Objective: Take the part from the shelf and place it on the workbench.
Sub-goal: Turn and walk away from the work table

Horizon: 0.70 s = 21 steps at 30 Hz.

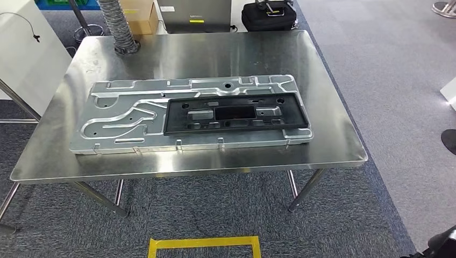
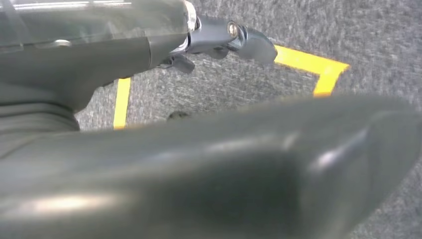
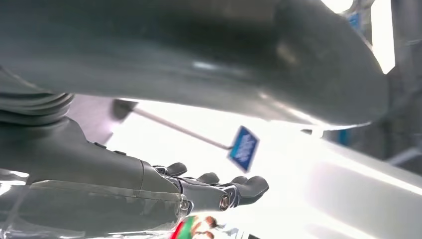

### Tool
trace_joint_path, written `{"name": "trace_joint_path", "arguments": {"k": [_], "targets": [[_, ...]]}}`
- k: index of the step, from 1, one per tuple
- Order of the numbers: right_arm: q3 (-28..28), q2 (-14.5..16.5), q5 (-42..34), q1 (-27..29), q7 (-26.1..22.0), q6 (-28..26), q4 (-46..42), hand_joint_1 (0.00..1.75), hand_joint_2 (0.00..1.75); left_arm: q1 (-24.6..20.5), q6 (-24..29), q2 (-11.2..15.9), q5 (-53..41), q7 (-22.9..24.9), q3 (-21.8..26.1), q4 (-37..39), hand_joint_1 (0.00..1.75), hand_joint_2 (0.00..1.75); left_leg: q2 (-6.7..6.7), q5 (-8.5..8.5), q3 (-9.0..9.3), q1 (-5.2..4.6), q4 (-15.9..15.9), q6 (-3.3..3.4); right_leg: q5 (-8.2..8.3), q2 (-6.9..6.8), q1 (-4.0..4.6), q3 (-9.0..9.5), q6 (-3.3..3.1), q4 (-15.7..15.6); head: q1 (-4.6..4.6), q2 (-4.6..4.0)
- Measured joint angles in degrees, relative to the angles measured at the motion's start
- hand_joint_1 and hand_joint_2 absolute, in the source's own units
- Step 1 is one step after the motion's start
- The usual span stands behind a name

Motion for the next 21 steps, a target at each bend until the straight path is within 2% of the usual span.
{"name": "trace_joint_path", "arguments": {"k": [2,3,4,5,6,7,8,9,10,11,12,13,14,15,17,18,19,20,21], "targets": [[-1.8,0.3,0.9,-0.1,0.0,0.8,4.1,0.0,0.0,0.1,-0.1,0.0,0.0,-0.2,0.0,0.0,0.0,0.0,-0.02,0.79,-0.06,0.01,-0.2,-0.71,0.61,0.06,0.22,-0.36,-0.79,-0.3,0.0,0.0],[-2.8,0.4,1.9,-0.4,0.0,1.5,6.3,0.0,0.0,0.2,-0.1,0.0,-0.1,-0.3,0.0,0.0,0.0,0.0,-0.06,0.65,-0.26,0.07,-0.1,-1.03,1.0,-0.01,0.16,-0.64,-1.22,-0.5,0.0,0.0],[-3.8,0.5,3.3,-0.8,0.0,2.1,8.8,0.0,0.0,0.3,-0.2,0.0,-0.1,-0.4,0.0,0.0,0.0,0.0,-0.09,-0.37,-0.6,0.11,0.6,-1.33,1.52,-0.06,0.04,-1.03,-1.72,-0.6,-0.01,0.0],[-4.9,0.6,5.1,-1.3,0.0,2.6,11.9,0.0,0.0,0.4,-0.2,0.0,-0.2,-0.5,0.0,0.0,0.0,0.0,-0.12,-2.36,-1.21,0.15,2.3,-1.59,2.1,-0.11,-0.07,-1.53,-2.18,-0.8,-0.01,0.0],[-6.0,0.6,7.0,-1.9,0.0,2.8,15.5,0.0,0.0,0.4,-0.3,0.0,-0.3,-0.5,0.0,0.0,0.0,0.0,-0.12,-5.22,-2.06,0.25,5.2,-1.76,2.62,-0.17,-0.05,-2.12,-2.48,-0.8,-0.01,-0.01],[-7.2,0.6,8.6,-2.4,0.0,2.8,19.3,0.0,0.0,0.4,-0.3,0.0,-0.4,-0.6,0.0,0.0,0.0,0.0,-0.11,-8.08,-2.97,0.28,8.9,-1.92,3.1,-0.22,0.03,-2.78,-2.66,-0.7,-0.01,-0.01],[-8.4,0.6,10.0,-2.8,0.0,2.7,23.3,0.0,0.0,0.4,-0.4,0.0,-0.5,-0.6,0.0,0.0,0.0,0.0,-0.11,-10.14,-3.65,0.3,12.5,-2.02,3.57,-0.32,0.13,-3.46,-2.72,-0.7,-0.01,-0.01],[-9.4,0.6,10.9,-3.0,0.0,2.6,26.8,0.0,0.0,0.4,-0.4,-0.1,-0.6,-0.6,0.0,0.0,0.0,0.0,-0.11,-10.97,-3.71,0.3,15.1,-2.07,4.03,-0.41,0.22,-4.17,-2.73,-0.6,-0.01,-0.01],[-10.2,0.6,11.5,-3.2,0.0,2.3,30.1,0.0,0.0,0.4,-0.5,-0.1,-0.7,-0.6,0.0,0.0,0.0,0.0,-0.1,-10.55,-2.88,0.29,15.7,-2.01,4.46,-0.49,0.31,-4.88,-2.71,-0.4,-0.01,-0.01],[-10.8,0.5,12.0,-3.5,0.0,2.1,33.2,0.0,0.0,0.4,-0.5,-0.1,-0.7,-0.6,0.0,0.0,0.0,0.0,-0.11,-9.26,-1.06,0.28,14.2,-1.84,4.86,-0.5,0.39,-5.54,-2.67,-0.3,-0.01,-0.01],[-11.3,0.3,12.6,-4.0,0.0,1.8,36.3,0.0,0.0,0.4,-0.5,-0.1,-0.7,-0.6,0.0,0.0,0.0,0.0,-0.13,-7.79,1.69,0.22,10.8,-1.52,5.23,-0.46,0.45,-6.1,-2.6,-0.1,-0.01,-0.01],[-11.7,0.1,13.6,-4.6,0.0,1.3,40.0,0.0,0.0,0.4,-0.5,0.0,-0.8,-0.6,0.0,0.0,0.0,0.0,-0.15,-7.03,4.75,0.08,6.5,-1.11,5.57,-0.4,0.57,-6.57,-2.47,0.0,-0.01,-0.01],[-12.0,-0.2,15.1,-5.3,0.0,0.8,44.2,0.0,0.0,0.3,-0.4,0.0,-0.9,-0.6,0.0,0.0,0.0,0.0,-0.17,-6.77,7.39,-0.05,2.4,-0.76,5.94,-0.34,0.64,-6.91,-2.28,0.0,-0.01,0.0],[-12.4,-0.4,16.9,-6.1,0.2,0.3,48.4,0.0,0.0,0.2,-0.3,0.0,-1.0,-0.6,0.0,0.0,0.0,0.0,-0.2,-6.87,9.1,-0.23,-0.5,-0.48,6.35,-0.3,0.66,-7.13,-2.02,0.0,0.0,0.0],[-12.9,-0.7,22.2,-7.8,3.1,-0.2,57.0,0.0,0.0,0.2,0.0,0.0,-1.2,-0.6,0.0,0.0,0.0,0.0,-0.19,-6.88,9.72,-0.43,-2.5,-0.09,7.28,-0.27,0.59,-7.38,-1.37,-0.2,0.0,0.0],[-13.0,-0.8,25.7,-8.5,7.1,0.4,61.3,0.0,0.0,0.2,0.0,-0.1,-1.4,-0.7,0.0,0.0,0.0,0.0,-0.04,-6.38,9.43,-0.33,-2.8,0.19,7.44,-0.18,0.54,-7.47,-1.05,-0.2,0.0,-0.01],[-12.7,-0.8,29.5,-9.3,13.0,1.8,65.4,0.0,0.0,0.2,0.0,-0.2,-1.6,-0.7,0.0,0.0,0.0,0.0,0.11,-5.78,9.11,-0.16,-3.1,0.58,6.73,-0.09,0.52,-7.73,-0.74,0.2,0.0,-0.01],[-12.3,-0.7,32.8,-9.9,20.0,4.2,69.3,0.0,0.0,0.2,-0.2,-0.3,-2.0,-0.6,-0.1,0.0,0.0,0.0,0.26,-5.09,8.69,0.03,-3.4,0.97,5.02,-0.01,0.47,-8.22,-0.49,1.6,0.0,-0.01],[-11.7,-0.5,35.2,-10.4,27.1,7.5,72.7,0.0,0.0,0.2,-0.4,-0.4,-2.4,-0.4,-0.1,0.0,0.0,0.0,0.39,-4.43,8.13,0.17,-3.6,1.28,2.35,0.05,0.35,-9.02,-0.26,4.2,0.01,-0.02]]}}
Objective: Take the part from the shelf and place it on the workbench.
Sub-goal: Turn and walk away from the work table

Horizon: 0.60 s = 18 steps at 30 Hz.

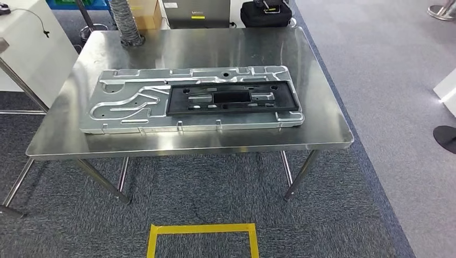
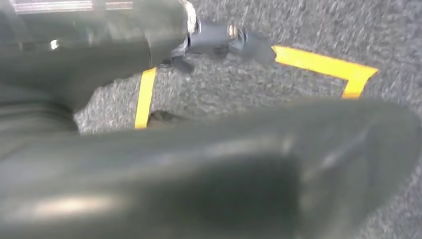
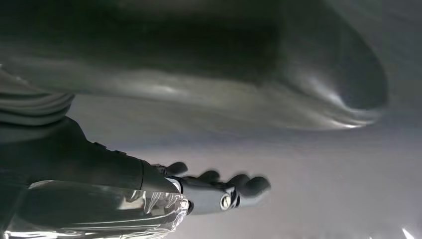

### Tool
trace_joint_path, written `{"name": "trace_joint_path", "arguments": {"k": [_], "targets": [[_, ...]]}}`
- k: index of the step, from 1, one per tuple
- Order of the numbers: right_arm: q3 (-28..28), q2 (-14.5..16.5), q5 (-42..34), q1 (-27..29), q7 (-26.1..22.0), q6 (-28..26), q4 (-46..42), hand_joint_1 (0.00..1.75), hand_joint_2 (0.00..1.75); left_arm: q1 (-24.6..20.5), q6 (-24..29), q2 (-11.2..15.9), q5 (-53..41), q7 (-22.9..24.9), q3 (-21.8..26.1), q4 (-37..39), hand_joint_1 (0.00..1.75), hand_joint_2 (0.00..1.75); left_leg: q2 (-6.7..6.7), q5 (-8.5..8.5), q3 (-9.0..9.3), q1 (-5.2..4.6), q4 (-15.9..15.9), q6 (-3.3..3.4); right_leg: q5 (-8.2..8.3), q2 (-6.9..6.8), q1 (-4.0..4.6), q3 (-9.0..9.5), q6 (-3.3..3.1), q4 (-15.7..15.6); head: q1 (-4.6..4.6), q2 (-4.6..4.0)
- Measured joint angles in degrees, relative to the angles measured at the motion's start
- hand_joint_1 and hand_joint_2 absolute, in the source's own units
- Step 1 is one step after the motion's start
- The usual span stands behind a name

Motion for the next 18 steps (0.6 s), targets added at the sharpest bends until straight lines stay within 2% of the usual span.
{"name": "trace_joint_path", "arguments": {"k": [1,2,3,6,7,8,10,11,13,14,15,16,18], "targets": [[0.6,0.3,1.2,-0.4,6.0,3.4,2.6,0.0,0.0,0.0,-0.2,0.0,-0.3,0.3,0.0,0.0,0.0,0.0,0.0,0.55,-0.64,-0.03,0.0,0.18,-2.9,-0.01,-0.13,-0.93,0.23,3.3,0.01,0.0],[0.9,0.6,1.7,-0.6,9.9,6.0,4.3,0.0,0.0,0.1,-0.3,-0.1,-0.6,0.5,-0.1,0.0,0.0,0.0,0.01,0.93,-1.13,-0.06,0.1,0.22,-5.07,-0.02,-0.24,-1.68,0.36,6.2,0.01,0.0],[1.1,0.8,1.8,-0.8,12.0,7.7,5.3,0.0,0.0,0.1,-0.3,-0.1,-0.7,0.7,-0.1,0.0,0.0,0.0,0.01,1.17,-1.47,-0.08,0.1,0.19,-6.35,-0.02,-0.3,-2.17,0.47,8.1,0.01,0.0],[1.2,1.2,1.9,-1.0,13.8,9.1,6.6,0.0,0.0,0.2,-0.4,-0.2,-0.9,0.9,-0.1,0.0,0.0,0.0,0.06,1.54,-2.12,-0.09,0.3,0.09,-6.86,-0.02,-0.43,-2.37,0.65,10.2,0.01,0.01],[1.3,1.5,2.0,-1.3,15.3,10.6,8.0,0.0,0.0,0.3,-0.4,-0.4,-1.1,1.1,-0.3,0.1,0.0,0.0,0.13,1.99,-3.28,0.01,0.9,-0.21,-5.41,-0.03,-0.72,-0.15,0.93,8.4,0.01,0.01],[1.6,1.9,2.3,-1.6,16.7,12.3,9.5,0.0,0.0,0.3,-0.4,-0.6,-1.2,1.5,-0.4,0.1,0.0,0.0,0.19,2.49,-4.62,0.11,1.6,-0.6,-4.39,-0.03,-1.04,2.91,1.19,5.3,0.01,0.02],[2.2,2.4,2.7,-2.1,18.6,15.5,11.9,0.0,0.0,0.3,-0.4,-1.1,-1.5,2.1,-0.6,0.1,0.0,0.0,0.28,3.48,-7.02,0.25,3.2,-1.58,-2.64,0.08,-1.26,9.41,1.18,-3.0,-0.01,0.02],[2.3,2.5,2.8,-2.2,18.6,16.3,12.2,0.0,0.0,0.3,-0.4,-1.2,-1.5,2.3,-0.6,0.1,0.0,0.0,0.28,3.84,-7.32,0.23,3.5,-1.94,-3.17,0.14,-1.1,10.31,0.83,-4.6,-0.01,0.02],[2.3,2.6,2.8,-2.3,18.6,17.5,12.8,0.0,0.0,0.4,-0.3,-1.4,-1.5,2.6,-0.6,0.2,0.0,0.0,0.24,4.59,-7.53,0.27,3.5,-2.73,-2.78,0.11,-0.89,9.93,-0.16,-4.8,-0.01,0.02],[2.4,2.7,2.8,-2.4,18.5,18.0,13.1,0.0,0.0,0.5,-0.2,-1.5,-1.6,2.7,-0.6,0.2,0.0,0.0,0.18,4.16,-7.8,0.36,3.8,-3.06,-2.3,0.01,-0.9,9.5,-0.72,-4.8,-0.01,0.02],[2.4,2.8,2.6,-2.5,18.6,18.5,13.3,0.0,0.0,0.6,-0.2,-1.5,-1.7,2.9,-0.6,0.2,0.0,0.0,0.13,2.72,-8.25,0.47,4.8,-3.34,-1.7,-0.12,-0.93,8.96,-1.31,-4.9,-0.01,0.01],[2.4,2.8,2.3,-2.6,18.7,18.8,13.5,0.0,0.0,0.7,-0.2,-1.6,-1.8,3.1,-0.7,0.2,0.0,0.0,0.09,0.29,-8.95,0.56,6.9,-3.54,-1.03,-0.25,-0.97,8.27,-1.82,-5.0,-0.01,0.01],[2.4,3.1,1.5,-2.7,18.9,19.1,13.8,0.0,0.0,0.7,0.0,-1.6,-2.3,3.6,-0.8,0.2,0.0,0.0,0.08,-5.56,-10.6,0.64,13.8,-3.81,0.29,-0.38,-0.69,6.64,-2.32,-4.9,-0.01,0.01]]}}
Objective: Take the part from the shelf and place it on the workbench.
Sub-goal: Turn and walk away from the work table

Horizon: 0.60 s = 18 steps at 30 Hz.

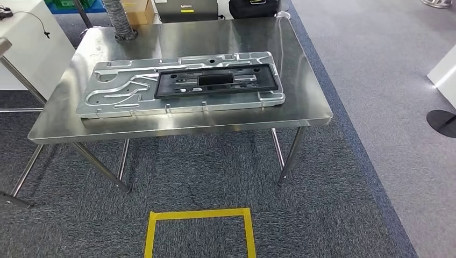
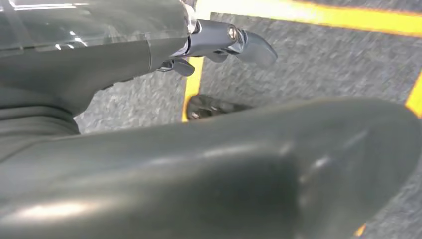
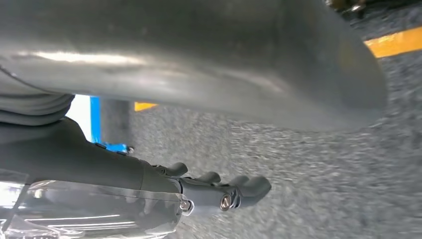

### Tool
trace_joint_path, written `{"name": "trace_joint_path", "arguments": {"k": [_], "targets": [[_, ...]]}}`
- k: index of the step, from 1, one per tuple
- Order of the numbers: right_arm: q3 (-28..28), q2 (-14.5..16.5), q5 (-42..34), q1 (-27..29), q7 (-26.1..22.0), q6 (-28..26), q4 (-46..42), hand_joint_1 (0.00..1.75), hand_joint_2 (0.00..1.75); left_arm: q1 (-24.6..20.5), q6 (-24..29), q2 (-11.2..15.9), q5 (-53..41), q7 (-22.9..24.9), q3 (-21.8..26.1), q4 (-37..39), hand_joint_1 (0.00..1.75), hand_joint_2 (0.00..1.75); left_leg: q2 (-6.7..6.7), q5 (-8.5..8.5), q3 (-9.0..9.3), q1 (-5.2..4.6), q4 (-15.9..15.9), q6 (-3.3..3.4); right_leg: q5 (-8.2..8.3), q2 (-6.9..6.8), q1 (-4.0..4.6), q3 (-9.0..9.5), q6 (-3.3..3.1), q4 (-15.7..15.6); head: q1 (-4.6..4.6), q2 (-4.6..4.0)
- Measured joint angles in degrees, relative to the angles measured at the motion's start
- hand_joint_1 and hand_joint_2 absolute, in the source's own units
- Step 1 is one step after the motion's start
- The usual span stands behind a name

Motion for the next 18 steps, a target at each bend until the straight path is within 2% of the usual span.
{"name": "trace_joint_path", "arguments": {"k": [1,2,3,4,5,6,7,8,9,10,11,12,13,14,15,16,17,18], "targets": [[0.0,0.2,-0.4,0.0,0.1,0.0,0.1,0.0,0.0,0.0,0.1,0.0,-0.2,0.2,-0.1,0.0,0.0,0.0,0.0,-1.62,-0.44,0.01,3.4,-0.08,0.69,-0.03,0.17,-0.93,-0.08,0.1,0.0,0.0],[-0.1,0.4,-0.7,0.0,0.1,-0.1,0.2,0.0,0.0,0.0,0.3,0.0,-0.4,0.3,-0.2,0.0,0.0,0.0,0.0,-1.8,-0.23,0.0,5.6,-0.07,1.39,-0.05,0.33,-1.93,-0.11,0.2,-0.01,0.0],[-0.2,0.6,-1.0,0.0,0.1,-0.3,0.3,0.0,0.0,-0.1,0.4,0.0,-0.6,0.5,-0.2,0.0,0.0,0.0,0.0,-0.72,0.81,-0.01,6.1,0.05,2.05,-0.05,0.48,-2.95,-0.1,0.4,0.0,-0.01],[-0.3,0.9,-1.2,0.0,0.2,-0.4,0.4,0.0,0.0,-0.1,0.6,0.0,-0.7,0.6,-0.2,0.0,0.0,0.0,-0.02,0.98,2.78,-0.04,4.5,0.31,2.7,-0.03,0.61,-3.94,-0.06,0.6,0.0,0.0],[-0.3,1.2,-1.4,-0.1,0.2,-0.5,0.4,0.0,0.0,-0.2,0.7,0.1,-0.9,0.7,-0.3,0.0,0.0,0.0,-0.04,2.27,5.78,-0.13,1.1,0.69,3.34,0.0,0.7,-4.79,0.03,0.7,0.0,0.01],[-0.4,1.5,-1.5,-0.2,0.3,-0.7,0.5,0.0,0.0,-0.4,0.8,0.2,-0.9,0.7,-0.3,0.0,0.0,0.0,-0.06,2.49,9.4,-0.33,-3.5,1.14,3.92,0.04,0.85,-5.46,0.22,0.8,0.0,0.01],[-0.5,1.7,-1.6,-0.2,0.4,-0.9,0.6,0.0,0.0,-0.6,0.8,0.3,-1.0,0.7,-0.4,0.0,0.0,0.0,-0.08,1.93,12.54,-0.53,-8.1,1.55,4.54,0.01,0.94,-5.91,0.47,0.9,0.0,0.01],[-0.6,2.0,-1.7,-0.3,0.6,-1.0,0.6,0.0,0.0,-0.8,0.8,0.4,-1.2,0.7,-0.6,0.0,0.0,0.0,-0.1,1.16,14.72,-0.77,-11.5,1.91,5.19,-0.05,0.94,-6.18,0.77,0.9,0.0,0.01],[-0.8,2.1,-1.8,-0.4,0.7,-1.1,0.7,0.0,0.0,-0.9,0.9,0.5,-1.2,0.7,-0.7,0.0,0.0,0.0,-0.1,0.65,15.66,-1.01,-13.5,2.22,5.81,-0.12,0.9,-6.34,1.11,0.8,0.0,0.01],[-1.0,2.3,-1.9,-0.4,0.9,-1.2,0.7,0.0,0.0,-0.8,1.0,0.6,-1.2,0.7,-0.7,0.0,0.0,0.0,-0.09,0.87,15.48,-1.07,-14.1,2.55,6.5,-0.18,0.84,-6.45,1.48,0.5,0.0,0.01],[-1.2,2.3,-2.1,-0.4,0.9,-1.2,0.8,0.0,0.0,-0.8,1.1,0.6,-1.1,0.7,-0.7,0.0,0.0,0.0,0.05,1.55,14.98,-1.08,-14.1,2.95,6.52,-0.07,0.69,-6.66,1.81,0.6,0.0,0.0],[-1.3,2.4,-2.2,-0.5,0.9,-1.0,0.8,0.0,0.0,-0.8,1.3,0.7,-0.8,0.7,-0.7,0.0,0.0,0.0,0.19,2.28,14.39,-1.02,-14.3,3.44,5.38,0.05,0.6,-7.04,2.07,1.2,0.01,0.0],[-1.5,2.4,-2.3,-0.5,0.8,-0.7,0.9,0.0,0.0,-0.7,1.4,0.8,-0.5,0.7,-0.7,0.0,0.0,0.0,0.33,3.12,13.64,-0.91,-14.4,3.87,3.01,0.16,0.51,-7.6,2.3,3.0,0.01,-0.01],[-1.5,2.5,-2.3,-0.6,0.6,-0.3,0.9,0.0,0.0,-0.7,1.6,0.9,-0.2,0.6,-0.7,0.0,0.0,0.0,0.45,3.93,12.73,-0.89,-14.4,4.17,-0.36,0.26,0.34,-8.32,2.45,5.9,0.01,-0.01],[-1.5,2.5,-2.3,-0.6,0.3,-0.1,0.9,0.0,0.0,-0.7,1.7,1.0,0.0,0.6,-0.7,0.0,0.0,0.0,0.45,4.69,11.75,-0.93,-14.4,4.36,-3.63,0.26,0.27,-9.01,2.61,9.5,0.01,-0.01],[-1.6,2.6,-2.3,-0.7,0.0,0.1,0.9,0.0,0.0,-0.6,1.8,1.1,0.1,0.6,-0.6,0.0,0.0,0.0,0.46,5.46,10.69,-0.98,-14.2,4.35,-5.75,0.26,0.22,-9.49,2.78,13.2,0.01,-0.01],[-1.6,2.6,-2.3,-0.7,-0.4,0.1,0.9,0.0,0.0,-0.6,1.8,1.3,0.2,0.5,-0.6,0.0,0.0,0.0,0.48,6.2,9.57,-1.01,-14.0,4.28,-6.24,0.26,0.21,-9.49,2.93,16.1,0.01,-0.01],[-1.7,2.6,-2.3,-0.8,-0.6,0.1,0.9,0.0,0.0,-0.5,1.7,1.4,0.1,0.5,-0.6,0.0,0.0,0.0,0.51,6.86,8.36,-1.0,-13.6,4.16,-5.21,0.25,0.2,-8.75,3.03,17.4,0.01,-0.01]]}}
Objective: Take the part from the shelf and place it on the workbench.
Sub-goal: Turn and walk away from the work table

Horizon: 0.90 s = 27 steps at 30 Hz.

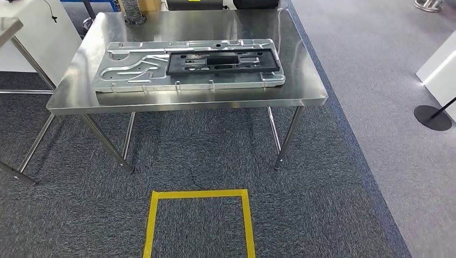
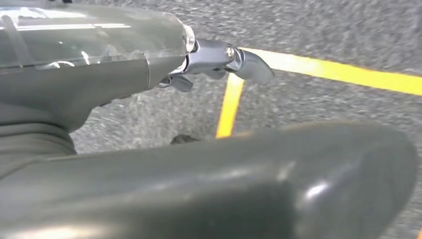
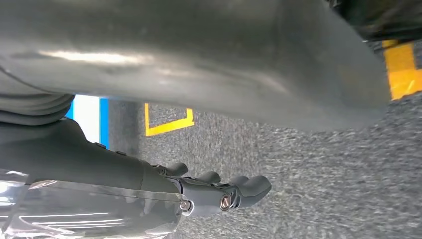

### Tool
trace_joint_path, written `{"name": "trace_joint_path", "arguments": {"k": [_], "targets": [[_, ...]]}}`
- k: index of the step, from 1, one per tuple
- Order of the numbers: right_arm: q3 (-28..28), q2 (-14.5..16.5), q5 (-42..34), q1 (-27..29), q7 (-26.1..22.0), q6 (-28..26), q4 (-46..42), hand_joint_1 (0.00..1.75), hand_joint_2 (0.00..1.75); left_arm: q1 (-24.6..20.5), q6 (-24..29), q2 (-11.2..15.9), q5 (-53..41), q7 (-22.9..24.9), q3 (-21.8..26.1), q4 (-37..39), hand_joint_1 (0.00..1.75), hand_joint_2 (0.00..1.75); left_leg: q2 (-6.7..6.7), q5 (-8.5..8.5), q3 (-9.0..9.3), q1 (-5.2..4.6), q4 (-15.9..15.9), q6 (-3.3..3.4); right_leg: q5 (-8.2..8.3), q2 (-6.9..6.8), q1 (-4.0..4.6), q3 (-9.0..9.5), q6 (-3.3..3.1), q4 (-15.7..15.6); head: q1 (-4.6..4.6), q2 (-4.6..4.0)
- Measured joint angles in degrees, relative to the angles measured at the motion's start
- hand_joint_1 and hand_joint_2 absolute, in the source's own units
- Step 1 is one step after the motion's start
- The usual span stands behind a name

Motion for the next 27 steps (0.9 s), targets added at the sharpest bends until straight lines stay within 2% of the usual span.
{"name": "trace_joint_path", "arguments": {"k": [1,2,3,4,5,6,7,8,9,10,11,12,13,14,15,16,17,18,19,20,21,22,23,24,25,27], "targets": [[-0.1,0.0,0.0,-0.1,-0.2,0.0,0.0,0.0,0.0,0.0,-0.1,0.1,-0.1,-0.1,0.0,0.0,0.0,0.0,0.02,0.61,-1.26,0.03,0.5,-0.16,1.84,-0.01,-0.02,1.68,0.03,-0.7,0.0,0.01],[-0.1,0.0,-0.1,-0.2,-0.3,-0.1,0.0,0.0,0.0,0.0,-0.2,0.3,-0.3,-0.2,0.0,0.0,0.0,0.0,0.04,1.12,-2.46,0.07,1.1,-0.33,3.43,-0.01,-0.05,4.29,-0.01,-3.3,0.0,0.01],[-0.2,0.0,-0.1,-0.4,-0.3,-0.1,0.0,0.0,0.0,0.0,-0.3,0.4,-0.5,-0.4,0.0,0.0,0.0,0.0,0.02,1.55,-3.55,0.05,1.8,-0.55,3.92,-0.02,-0.01,7.66,-0.13,-7.3,0.0,0.01],[-0.2,0.1,-0.2,-0.5,-0.3,-0.1,0.0,0.0,0.0,0.1,-0.4,0.5,-0.7,-0.7,0.0,0.0,0.0,0.0,0.0,1.92,-4.4,0.0,2.4,-0.81,3.26,-0.01,0.06,10.91,-0.36,-11.8,0.0,0.02],[-0.3,0.2,-0.2,-0.6,-0.3,0.1,0.0,0.0,0.0,0.1,-0.7,0.7,-0.8,-1.0,0.0,0.0,0.0,0.0,0.0,2.36,-5.01,-0.04,2.9,-1.13,2.19,0.01,0.2,13.17,-0.66,-15.3,0.0,0.02],[-0.4,0.4,-0.2,-0.7,-0.2,0.4,0.1,0.0,0.0,0.1,-0.9,0.9,-0.9,-1.5,0.0,0.0,0.0,0.0,0.0,2.83,-5.41,-0.04,3.2,-1.49,1.26,0.03,0.38,14.4,-1.02,-17.5,-0.01,0.02],[-0.5,0.7,-0.1,-0.7,0.0,0.6,0.1,0.0,0.0,0.1,-1.2,1.0,-1.0,-1.8,0.0,0.0,0.0,0.0,0.02,3.38,-5.64,0.0,3.2,-1.86,1.0,0.05,0.47,14.5,-1.42,-18.4,-0.01,0.02],[-0.5,0.9,0.1,-0.7,0.2,0.8,0.2,0.0,0.0,0.1,-1.3,1.2,-1.0,-2.1,0.0,0.0,0.0,0.0,-0.03,3.71,-5.84,0.13,3.2,-2.23,1.47,-0.04,0.44,14.03,-1.86,-18.3,0.0,0.01],[-0.5,1.1,0.2,-0.8,0.3,0.9,0.3,0.0,0.0,0.1,-1.4,1.4,-1.0,-2.2,0.0,0.0,0.0,0.0,-0.15,3.03,-6.17,0.24,3.7,-2.55,2.1,-0.15,0.38,13.5,-2.34,-18.4,0.01,0.01],[-0.5,1.2,0.3,-0.8,0.5,0.9,0.4,0.0,0.0,0.2,-1.4,1.5,-1.0,-2.2,0.0,0.0,0.0,0.0,-0.27,1.18,-6.69,0.35,5.0,-2.84,2.84,-0.3,0.29,12.83,-2.79,-18.4,0.01,0.01],[-0.5,1.3,0.3,-0.8,0.6,0.9,0.4,0.0,0.0,0.3,-1.4,1.6,-1.0,-2.2,0.0,0.0,0.0,0.0,-0.38,-1.68,-7.4,0.49,7.4,-3.09,3.63,-0.45,0.26,12.0,-3.15,-18.5,0.0,0.01],[-0.5,1.4,0.3,-0.8,0.7,0.9,0.4,0.0,0.0,0.3,-1.5,1.6,-1.0,-2.2,0.0,0.0,0.0,0.0,-0.43,-4.93,-8.18,0.58,10.7,-3.31,4.37,-0.5,0.34,11.07,-3.36,-18.4,-0.01,0.01],[-0.5,1.4,0.3,-0.8,0.7,0.9,0.4,0.0,0.0,0.4,-1.6,1.6,-1.1,-2.2,0.0,0.0,0.0,0.0,-0.43,-7.42,-8.79,0.66,14.4,-3.5,5.1,-0.53,0.4,10.11,-3.43,-18.4,-0.01,0.01],[-0.6,1.4,0.3,-0.8,0.7,1.0,0.4,0.0,0.0,0.4,-1.6,1.6,-1.2,-2.1,0.0,0.0,0.0,0.0,-0.43,-8.49,-8.99,0.72,17.5,-3.65,5.84,-0.53,0.46,9.09,-3.4,-18.3,-0.01,0.0],[-0.6,1.4,0.3,-0.8,0.7,1.1,0.4,0.0,0.0,0.3,-1.5,1.5,-1.2,-2.1,-0.1,0.0,0.0,0.0,-0.43,-8.05,-8.52,0.75,19.2,-3.71,6.51,-0.52,0.5,8.0,-3.32,-18.1,-0.01,0.0],[-0.6,1.4,0.2,-0.8,0.8,1.2,0.4,0.0,0.0,0.3,-1.5,1.5,-1.2,-2.0,-0.1,0.0,0.0,0.0,-0.44,-6.45,-7.22,0.76,19.1,-3.68,7.15,-0.51,0.52,6.89,-3.2,-17.9,-0.01,0.0],[-0.6,1.4,0.2,-0.8,0.9,1.3,0.4,0.0,0.0,0.3,-1.5,1.5,-1.3,-1.9,-0.1,0.0,0.0,0.0,-0.45,-4.59,-5.0,0.77,17.2,-3.53,7.76,-0.48,0.52,5.78,-3.04,-17.6,-0.01,0.0],[-0.7,1.4,0.1,-0.8,1.2,1.1,0.4,0.0,0.0,0.2,-1.4,1.5,-1.5,-1.6,-0.1,0.0,0.0,0.0,-0.46,-3.59,-1.89,0.75,13.6,-3.27,8.3,-0.46,0.54,4.84,-2.83,-17.3,-0.01,0.01],[-0.8,1.4,0.1,-0.9,1.6,0.8,0.4,0.0,0.0,0.1,-1.3,1.5,-1.6,-1.3,-0.2,0.0,0.0,0.0,-0.48,-3.71,1.7,0.65,8.9,-2.97,8.76,-0.44,0.61,4.11,-2.57,-17.0,-0.01,0.01],[-1.0,1.5,0.1,-0.9,2.0,0.5,0.4,0.0,0.0,-0.1,-1.1,1.5,-1.7,-1.0,-0.2,0.0,0.0,0.0,-0.48,-4.74,4.6,0.53,4.7,-2.65,9.21,-0.48,0.69,3.61,-2.27,-16.7,0.0,0.01],[-1.0,1.5,0.1,-0.9,2.4,0.1,0.4,0.0,0.0,-0.2,-1.0,1.5,-1.7,-0.7,-0.3,0.0,0.0,0.0,-0.48,-5.87,6.51,0.37,1.6,-2.34,9.65,-0.53,0.72,3.33,-1.93,-16.5,0.0,0.02],[-1.1,1.5,0.1,-0.9,2.6,-0.2,0.4,0.0,0.0,-0.2,-1.0,1.5,-1.7,-0.4,-0.3,0.0,0.0,0.0,-0.47,-6.47,7.32,0.21,-0.1,-2.02,10.1,-0.58,0.73,3.17,-1.54,-16.4,0.01,0.02],[-1.1,1.5,0.1,-0.9,2.7,-0.3,0.4,0.0,0.0,-0.2,-0.9,1.5,-1.7,-0.3,-0.3,0.0,0.0,0.0,-0.4,-6.35,7.13,0.22,-0.4,-1.62,10.51,-0.62,0.65,3.06,-1.15,-16.4,0.01,0.02],[-1.2,1.5,0.1,-0.9,2.8,-0.4,0.4,0.0,0.44,-0.2,-0.9,1.5,-1.7,-0.1,-0.3,0.0,0.0,0.0,-0.3,-5.86,6.83,0.22,-0.5,-1.2,10.35,-0.56,0.48,2.84,-0.79,-16.1,0.01,0.01],[-1.2,1.5,0.1,-0.8,2.8,-0.4,0.4,0.0,0.87,-0.1,-0.9,1.5,-1.6,0.1,-0.3,0.0,0.0,0.0,-0.19,-5.36,6.5,0.26,-0.5,-0.75,9.27,-0.47,0.37,2.33,-0.47,-14.8,0.01,0.0],[-1.2,1.5,0.2,-0.8,2.8,-0.3,0.4,0.0,1.75,-0.1,-0.5,1.4,-1.4,0.7,-0.3,0.0,0.0,0.0,-0.01,-4.35,5.47,0.2,-0.5,-0.17,4.69,-0.28,0.15,0.06,0.03,-8.7,0.01,0.0]]}}
